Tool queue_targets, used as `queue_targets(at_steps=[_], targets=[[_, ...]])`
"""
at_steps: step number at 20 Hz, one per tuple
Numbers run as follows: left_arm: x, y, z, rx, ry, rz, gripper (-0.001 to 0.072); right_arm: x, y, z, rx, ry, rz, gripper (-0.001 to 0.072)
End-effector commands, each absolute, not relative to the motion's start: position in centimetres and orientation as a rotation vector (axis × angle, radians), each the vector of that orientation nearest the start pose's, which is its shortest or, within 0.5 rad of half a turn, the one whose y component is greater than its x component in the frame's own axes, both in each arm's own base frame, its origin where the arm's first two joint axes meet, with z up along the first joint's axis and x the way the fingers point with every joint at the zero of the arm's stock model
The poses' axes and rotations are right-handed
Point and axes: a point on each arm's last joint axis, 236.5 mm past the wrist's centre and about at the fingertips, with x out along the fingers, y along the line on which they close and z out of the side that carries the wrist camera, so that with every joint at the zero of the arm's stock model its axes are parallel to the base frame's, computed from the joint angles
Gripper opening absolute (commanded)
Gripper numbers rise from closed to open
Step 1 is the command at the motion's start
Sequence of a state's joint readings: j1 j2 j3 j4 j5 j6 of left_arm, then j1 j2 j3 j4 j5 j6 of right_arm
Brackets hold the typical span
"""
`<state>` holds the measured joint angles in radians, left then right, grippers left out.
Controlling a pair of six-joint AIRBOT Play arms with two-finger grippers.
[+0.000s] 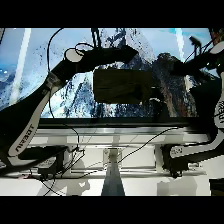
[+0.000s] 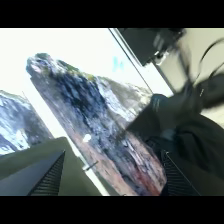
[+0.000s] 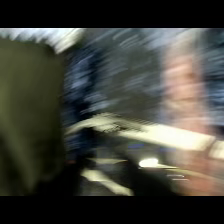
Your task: Fold the clothes and pants, and hang the long-sleeved shirts on hangers.
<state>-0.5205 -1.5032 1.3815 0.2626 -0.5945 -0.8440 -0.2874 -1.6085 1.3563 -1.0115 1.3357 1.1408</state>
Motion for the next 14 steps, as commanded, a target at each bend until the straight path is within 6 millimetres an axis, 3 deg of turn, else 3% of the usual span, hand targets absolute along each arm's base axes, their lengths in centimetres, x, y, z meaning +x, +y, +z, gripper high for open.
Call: queue_targets(at_steps=[1,4,5,8,11,14], targets=[[42.5,-38.4,16.6,-0.462,0.585,-0.995,0.0704,40.4,6.5,-4.4,0.685,1.284,0.564,0.0564],[42.2,-38.7,16.7,-0.42,0.562,-1.012,0.0703,39.1,9.1,-6.5,0.701,1.329,0.557,0.0634],[42.2,-38.7,16.7,-0.419,0.561,-1.013,0.0703,38.8,10.1,-6.8,0.687,1.342,0.567,0.0693],[42.2,-38.7,16.7,-0.419,0.561,-1.013,0.0703,39.9,11.8,-8.1,0.647,1.34,0.484,0.0691],[41.8,-38.8,16.6,-0.417,0.571,-1.029,0.0702,39.8,9.6,-11.3,0.616,1.416,0.257,0.0684],[41.4,-39.0,16.5,-0.413,0.58,-1.045,0.0702,39.0,8.0,-12.3,0.561,1.453,0.211,0.0683]])
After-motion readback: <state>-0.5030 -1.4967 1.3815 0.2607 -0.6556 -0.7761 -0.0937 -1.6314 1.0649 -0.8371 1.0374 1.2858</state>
